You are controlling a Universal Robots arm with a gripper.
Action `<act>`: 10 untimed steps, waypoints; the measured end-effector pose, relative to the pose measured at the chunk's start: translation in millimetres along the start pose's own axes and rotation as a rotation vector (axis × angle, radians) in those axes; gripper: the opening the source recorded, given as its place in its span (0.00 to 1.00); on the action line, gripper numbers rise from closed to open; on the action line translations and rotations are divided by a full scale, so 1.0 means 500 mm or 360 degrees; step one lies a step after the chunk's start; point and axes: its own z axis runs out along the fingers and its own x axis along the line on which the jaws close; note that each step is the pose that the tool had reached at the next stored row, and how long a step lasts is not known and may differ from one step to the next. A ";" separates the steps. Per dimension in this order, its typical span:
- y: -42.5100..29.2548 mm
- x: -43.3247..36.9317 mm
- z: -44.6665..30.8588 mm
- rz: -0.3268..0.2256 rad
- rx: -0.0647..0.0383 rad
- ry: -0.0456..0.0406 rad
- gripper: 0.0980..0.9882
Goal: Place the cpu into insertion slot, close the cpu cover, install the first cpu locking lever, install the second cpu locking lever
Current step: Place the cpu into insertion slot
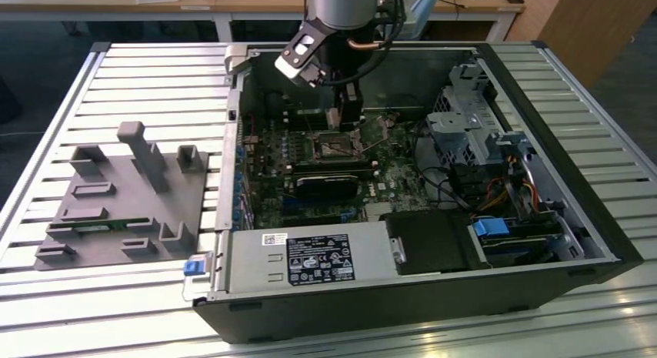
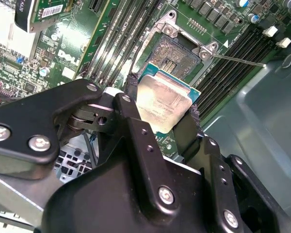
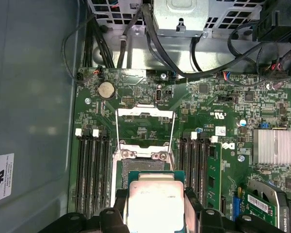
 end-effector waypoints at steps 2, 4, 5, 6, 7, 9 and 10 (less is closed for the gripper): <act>0.000 0.000 0.001 0.0000 0.0000 0.0000 0.50; 0.000 0.000 0.002 0.0000 0.0000 0.0000 0.50; 0.000 0.000 0.003 0.0000 0.0000 0.0000 0.50; 0.000 0.000 0.003 0.0000 0.0000 0.0000 0.50; 0.000 0.000 0.004 0.0000 0.0000 0.0000 0.50; 0.000 0.000 0.005 0.0000 0.0000 0.0000 0.50; 0.000 0.000 0.005 0.0000 0.0000 0.0000 0.50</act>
